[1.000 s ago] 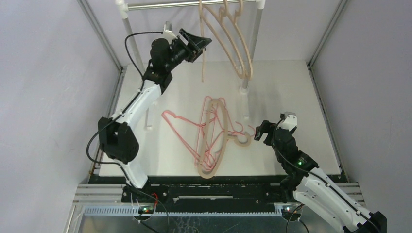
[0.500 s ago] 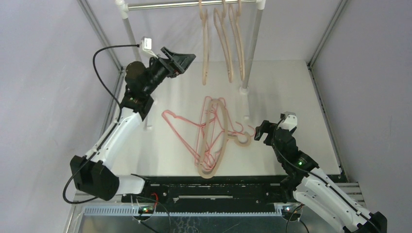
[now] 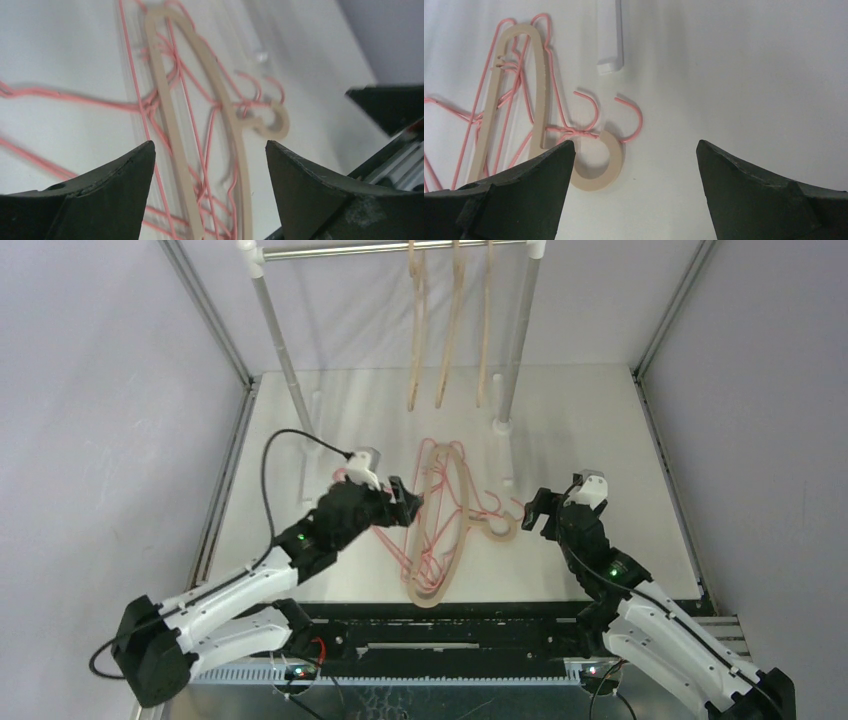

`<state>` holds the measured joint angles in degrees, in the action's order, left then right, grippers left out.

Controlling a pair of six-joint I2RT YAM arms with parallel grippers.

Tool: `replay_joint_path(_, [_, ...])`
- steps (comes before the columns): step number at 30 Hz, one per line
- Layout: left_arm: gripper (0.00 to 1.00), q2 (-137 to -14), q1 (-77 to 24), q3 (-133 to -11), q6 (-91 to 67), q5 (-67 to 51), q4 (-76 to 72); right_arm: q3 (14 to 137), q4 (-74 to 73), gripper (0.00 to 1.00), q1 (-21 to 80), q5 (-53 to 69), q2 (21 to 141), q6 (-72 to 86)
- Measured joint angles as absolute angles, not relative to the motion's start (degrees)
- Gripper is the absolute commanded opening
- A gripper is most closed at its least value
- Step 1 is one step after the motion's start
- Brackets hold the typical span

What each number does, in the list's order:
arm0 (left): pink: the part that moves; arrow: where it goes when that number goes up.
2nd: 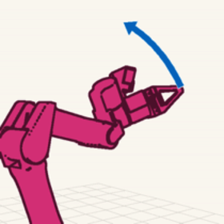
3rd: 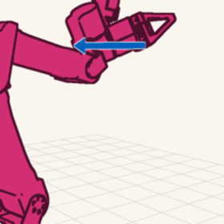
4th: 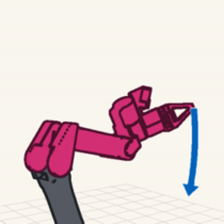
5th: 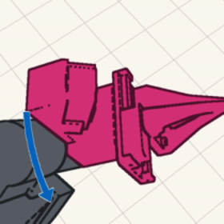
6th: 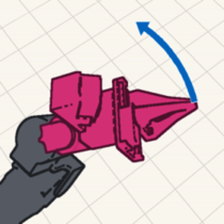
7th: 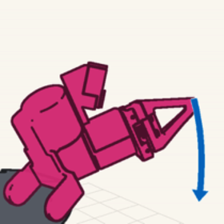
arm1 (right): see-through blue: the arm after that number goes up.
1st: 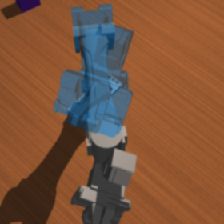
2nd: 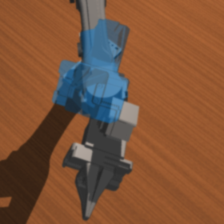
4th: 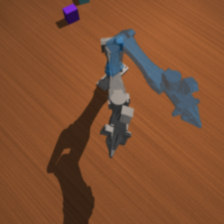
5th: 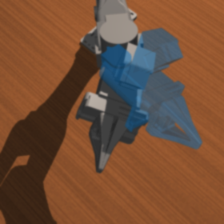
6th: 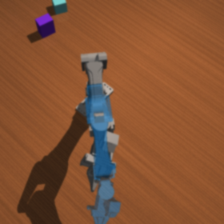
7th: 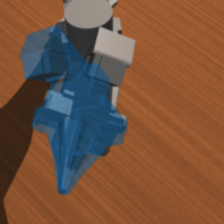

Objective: Organize the hangers

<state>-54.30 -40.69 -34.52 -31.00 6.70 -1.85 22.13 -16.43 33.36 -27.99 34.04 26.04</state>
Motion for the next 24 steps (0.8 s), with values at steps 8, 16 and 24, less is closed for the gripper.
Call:
replay_joint_path(8, [0.75,-65.36,-58.3,-36.6,-30.48,23.9,4.64,22.13,-16.51,0.99,33.54,-27.97,34.06,27.33])
replay_joint_path(16, [0.72,-83.61,-65.43,-47.42,-30.41,29.85,6.57,22.13,-16.58,0.99,33.8,-28.45,31.53,27.57])
replay_joint_path(24, [0.68,-91.85,-68.03,-50.59,-30.04,29.76,6.76,22.13,-17.72,1.0,33.78,-28.73,31.33,28.67])
